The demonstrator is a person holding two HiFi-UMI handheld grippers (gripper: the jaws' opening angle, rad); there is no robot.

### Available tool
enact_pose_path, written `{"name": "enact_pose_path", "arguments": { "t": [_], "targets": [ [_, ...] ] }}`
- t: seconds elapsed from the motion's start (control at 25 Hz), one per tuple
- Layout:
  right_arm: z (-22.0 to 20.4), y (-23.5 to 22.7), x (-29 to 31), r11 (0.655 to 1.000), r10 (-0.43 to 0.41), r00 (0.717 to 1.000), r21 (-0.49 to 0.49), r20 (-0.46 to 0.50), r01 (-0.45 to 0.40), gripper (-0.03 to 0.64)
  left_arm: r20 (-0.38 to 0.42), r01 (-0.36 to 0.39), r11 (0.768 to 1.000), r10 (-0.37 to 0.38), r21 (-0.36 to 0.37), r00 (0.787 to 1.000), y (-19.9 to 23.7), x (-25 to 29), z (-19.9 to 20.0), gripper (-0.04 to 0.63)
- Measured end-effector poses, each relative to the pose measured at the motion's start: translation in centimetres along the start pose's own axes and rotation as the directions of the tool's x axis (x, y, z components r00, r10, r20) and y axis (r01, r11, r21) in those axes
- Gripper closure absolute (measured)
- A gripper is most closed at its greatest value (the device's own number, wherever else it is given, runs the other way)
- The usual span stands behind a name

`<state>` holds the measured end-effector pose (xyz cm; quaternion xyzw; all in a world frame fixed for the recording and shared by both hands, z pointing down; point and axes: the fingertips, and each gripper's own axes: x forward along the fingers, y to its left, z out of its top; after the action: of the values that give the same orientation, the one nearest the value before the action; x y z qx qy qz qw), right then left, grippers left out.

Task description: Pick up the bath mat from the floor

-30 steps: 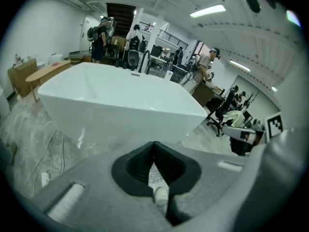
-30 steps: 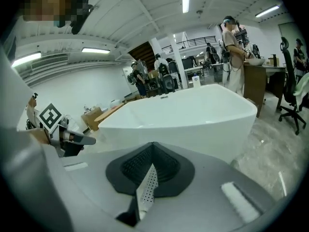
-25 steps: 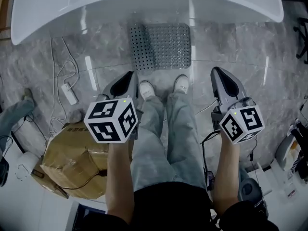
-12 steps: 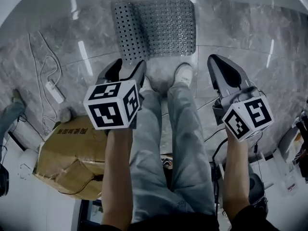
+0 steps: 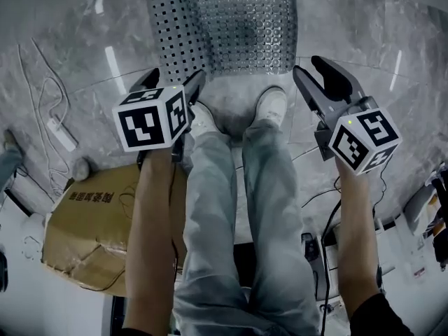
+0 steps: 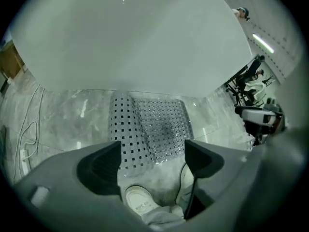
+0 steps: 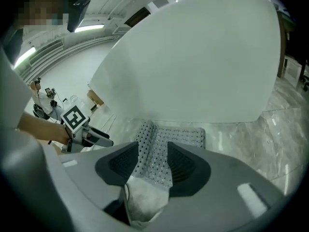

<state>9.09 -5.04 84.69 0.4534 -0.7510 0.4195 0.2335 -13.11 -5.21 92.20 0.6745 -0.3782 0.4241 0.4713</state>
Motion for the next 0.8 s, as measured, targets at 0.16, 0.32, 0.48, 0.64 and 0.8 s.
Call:
{"name": "enact_pose_path", "arguments": {
  "t": [0.16,0.32,0.48,0.64,0.8],
  "targets": [
    [-2.6,-3.5,3.3,0.999,-0.037,0.999,-0.001,-0.039,0.037,0.395,0.008,0.003,0.999,-0.003,-0.032,1.000,3.2,3.3,-1.0,0.166],
    [-5.4,-6.4,5.9,0.998,-0.059,0.991,-0.006,-0.123,0.059,0.386,-0.016,0.029,0.991,-0.031,-0.133,0.999,5.8,5.9,-2.1,0.150],
    [-6.9,-8.3,8.9,0.998,-0.063,0.979,-0.044,-0.195,0.055,0.387,-0.071,0.001,0.984,-0.014,-0.180,0.997,9.2,8.6,-3.3,0.150],
    [-9.2,-10.2,11.3,0.997,-0.072,0.967,-0.005,-0.245,0.073,0.387,-0.099,-0.014,0.983,-0.004,-0.181,0.995,11.5,10.4,-4.4,0.150],
    [-11.0,-12.8,13.0,0.993,-0.078,0.958,0.068,-0.276,0.101,0.397,-0.072,0.020,0.987,-0.032,-0.161,0.997,11.4,11.8,-3.0,0.147]
  ]
}}
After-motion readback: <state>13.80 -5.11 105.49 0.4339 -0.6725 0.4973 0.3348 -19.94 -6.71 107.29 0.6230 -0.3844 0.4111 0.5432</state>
